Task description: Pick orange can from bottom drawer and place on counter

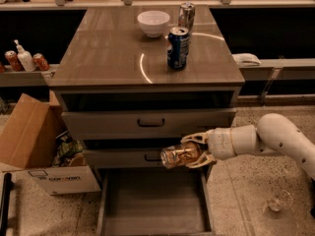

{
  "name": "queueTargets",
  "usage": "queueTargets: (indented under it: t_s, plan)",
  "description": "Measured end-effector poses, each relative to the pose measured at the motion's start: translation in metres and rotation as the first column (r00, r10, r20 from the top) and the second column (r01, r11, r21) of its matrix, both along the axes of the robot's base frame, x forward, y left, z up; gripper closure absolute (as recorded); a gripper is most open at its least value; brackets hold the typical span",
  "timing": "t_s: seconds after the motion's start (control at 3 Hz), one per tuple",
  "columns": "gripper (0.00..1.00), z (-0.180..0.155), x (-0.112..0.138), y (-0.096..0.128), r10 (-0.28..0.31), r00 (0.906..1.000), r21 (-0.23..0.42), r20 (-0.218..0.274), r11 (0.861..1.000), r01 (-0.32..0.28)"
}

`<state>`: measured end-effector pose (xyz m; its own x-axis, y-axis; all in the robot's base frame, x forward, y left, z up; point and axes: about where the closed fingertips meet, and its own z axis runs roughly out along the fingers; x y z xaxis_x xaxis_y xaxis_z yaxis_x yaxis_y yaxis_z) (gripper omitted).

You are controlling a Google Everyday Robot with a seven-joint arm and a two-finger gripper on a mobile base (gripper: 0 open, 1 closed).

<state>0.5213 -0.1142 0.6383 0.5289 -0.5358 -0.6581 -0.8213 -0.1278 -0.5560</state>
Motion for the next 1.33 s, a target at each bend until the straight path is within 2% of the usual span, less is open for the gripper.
queueTargets:
  t_s: [0.67,1.0,1.33]
  plan:
    - [1.0,0.114,0.015,-0.026,-0.013,0.9966,0.022,0.082,1.0,0.011]
    - [1.0,0.174,0.015,-0.03,-0.015,0.9883,-0.008,0.152,1.0,0.016]
    - [1.0,0.186,0.017,-0.031,-0.022,0.9885,0.001,0.15,1.0,0.022]
